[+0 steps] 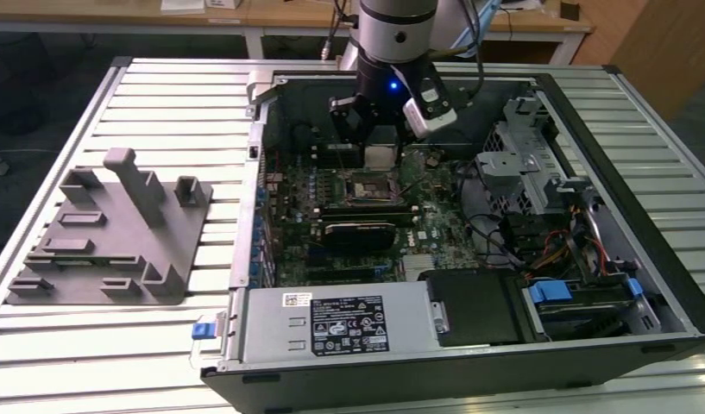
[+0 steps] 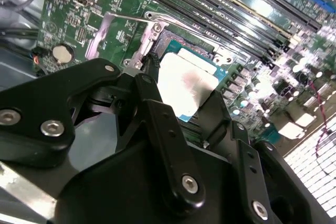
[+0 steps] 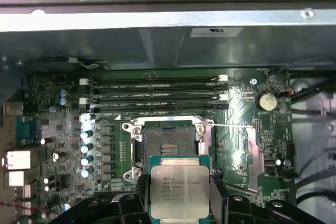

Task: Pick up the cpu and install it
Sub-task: 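Place the cpu into insertion slot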

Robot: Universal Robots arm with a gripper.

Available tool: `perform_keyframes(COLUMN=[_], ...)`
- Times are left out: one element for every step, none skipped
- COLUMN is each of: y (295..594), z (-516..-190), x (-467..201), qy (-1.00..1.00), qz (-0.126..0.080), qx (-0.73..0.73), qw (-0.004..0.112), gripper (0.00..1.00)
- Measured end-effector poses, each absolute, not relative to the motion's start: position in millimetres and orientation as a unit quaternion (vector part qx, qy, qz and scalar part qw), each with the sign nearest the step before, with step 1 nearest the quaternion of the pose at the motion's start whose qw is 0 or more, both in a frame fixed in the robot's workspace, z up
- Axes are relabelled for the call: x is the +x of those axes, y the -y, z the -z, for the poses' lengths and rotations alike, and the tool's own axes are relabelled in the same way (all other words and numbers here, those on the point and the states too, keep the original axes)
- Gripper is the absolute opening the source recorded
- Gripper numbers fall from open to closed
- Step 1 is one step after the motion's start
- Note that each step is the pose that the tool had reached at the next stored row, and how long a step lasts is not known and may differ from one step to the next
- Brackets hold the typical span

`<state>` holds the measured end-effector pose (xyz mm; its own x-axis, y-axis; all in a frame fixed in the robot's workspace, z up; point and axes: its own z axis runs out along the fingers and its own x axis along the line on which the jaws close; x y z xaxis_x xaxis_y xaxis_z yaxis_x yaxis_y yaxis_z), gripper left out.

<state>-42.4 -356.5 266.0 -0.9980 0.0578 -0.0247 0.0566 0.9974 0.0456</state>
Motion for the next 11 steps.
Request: perform_keyframes(y=[356.5, 356.5, 356.5, 356.5, 356.5, 356.5, 356.5, 356.5, 356.5, 356.5, 356.5], z=[-266.0, -265.9, -265.9, -265.8, -265.8, -265.8, -265.8, -265.7, -265.7, -265.7, -265.7], x=[-42.4, -42.4, -42.4, -42.4, -42.4, -42.4, -42.4, -42.4, -42.4, -42.4, -42.4], qy=[-0.999, -0.999, -0.998, -0.998, -0.997, -0.997, -0.996, -0.995, -0.994, -0.993, -0.992], qz=[-0.022, -0.022, -0.022, -0.022, -0.022, -0.022, -0.022, -0.022, -0.021, -0.021, -0.021], qx=[0.037, 0.045, 0.054, 0.062, 0.070, 0.079, 0.087, 0.096, 0.104, 0.112, 0.121], qw=[0.013, 0.013, 0.014, 0.014, 0.014, 0.014, 0.014, 0.014, 0.015, 0.015, 0.015], gripper=[0.54, 0.54, 0.54, 0.54, 0.54, 0.54, 0.54, 0.54, 0.54, 0.54, 0.54])
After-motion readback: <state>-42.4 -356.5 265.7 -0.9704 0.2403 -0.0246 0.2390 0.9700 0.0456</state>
